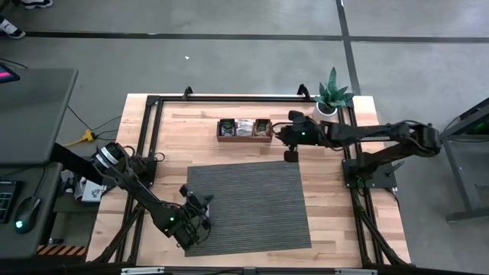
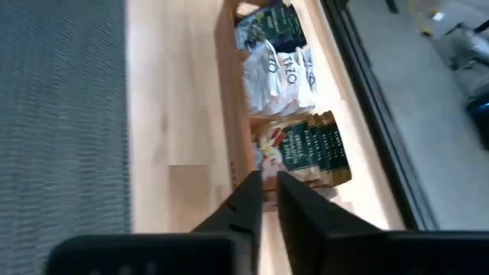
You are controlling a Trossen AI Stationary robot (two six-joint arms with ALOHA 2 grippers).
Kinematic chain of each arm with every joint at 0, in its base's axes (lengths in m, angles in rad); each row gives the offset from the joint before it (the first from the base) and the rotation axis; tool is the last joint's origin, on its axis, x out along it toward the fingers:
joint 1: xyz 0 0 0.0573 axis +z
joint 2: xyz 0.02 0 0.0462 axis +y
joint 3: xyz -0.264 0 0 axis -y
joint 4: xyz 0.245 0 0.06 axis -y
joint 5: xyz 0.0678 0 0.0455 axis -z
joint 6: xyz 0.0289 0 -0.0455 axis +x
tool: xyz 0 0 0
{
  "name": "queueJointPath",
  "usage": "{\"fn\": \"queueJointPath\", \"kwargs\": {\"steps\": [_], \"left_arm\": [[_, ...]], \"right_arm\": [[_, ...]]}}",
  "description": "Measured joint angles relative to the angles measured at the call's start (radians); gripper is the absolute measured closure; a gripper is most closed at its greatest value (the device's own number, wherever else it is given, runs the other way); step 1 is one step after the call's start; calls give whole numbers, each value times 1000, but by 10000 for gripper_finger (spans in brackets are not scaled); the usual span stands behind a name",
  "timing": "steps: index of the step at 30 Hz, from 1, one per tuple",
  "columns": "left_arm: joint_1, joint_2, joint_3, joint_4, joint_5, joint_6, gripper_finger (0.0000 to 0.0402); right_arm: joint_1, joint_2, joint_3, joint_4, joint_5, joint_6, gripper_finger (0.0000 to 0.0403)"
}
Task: Pick & Place Tea
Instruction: Return to Home Position
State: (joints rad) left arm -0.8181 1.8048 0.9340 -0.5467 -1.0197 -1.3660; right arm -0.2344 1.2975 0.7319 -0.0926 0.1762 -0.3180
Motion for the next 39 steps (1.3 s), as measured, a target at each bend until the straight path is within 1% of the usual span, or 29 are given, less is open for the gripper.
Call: {"fn": "queueJointPath", "kwargs": {"steps": [3, 4, 6, 8, 12, 14, 16, 18, 20, 22, 25, 28, 31, 37, 39], "left_arm": [[4, -44, 0, -63, -46, 8, 401], [11, -58, 0, -87, -50, 8, 401], [23, -86, -11, -114, -49, 13, 401], [38, -135, -45, -100, -55, 57, 401], [92, -227, -138, 41, -42, 200, 401], [129, -273, -200, 185, -22, 316, 401], [175, -319, -269, 354, 24, 469, 401], [224, -359, -345, 551, 96, 633, 401], [282, -395, -418, 761, 163, 798, 401], [341, -437, -501, 963, 240, 929, 401], [443, -495, -624, 1238, 371, 1061, 401], [547, -555, -734, 1413, 493, 1129, 401], [634, -630, -806, 1492, 572, 1171, 401], [741, -805, -870, 1475, 671, 1233, 401], [764, -874, -887, 1422, 683, 1246, 401]], "right_arm": [[0, -60, 0, -63, -53, 37, 391], [0, -77, 0, -84, -67, 45, 397], [0, -101, 0, -117, -94, 62, 395], [0, -119, 0, -142, -115, 75, 394], [0, -142, -23, -144, -163, 78, 400], [0, -154, -59, -122, -183, 83, 400], [0, -170, -106, -83, -193, 94, 401], [0, -194, -167, -21, -213, 116, 401], [0, -227, -233, 73, -248, 131, 402], [0, -260, -299, 170, -271, 146, 402], [-5, -330, -387, 277, -290, 164, 402], [-12, -413, -448, 322, -297, 187, 402], [-23, -500, -487, 342, -314, 208, 402], [-73, -681, -540, 341, -391, 237, 403], [-87, -733, -548, 351, -396, 240, 403]]}}
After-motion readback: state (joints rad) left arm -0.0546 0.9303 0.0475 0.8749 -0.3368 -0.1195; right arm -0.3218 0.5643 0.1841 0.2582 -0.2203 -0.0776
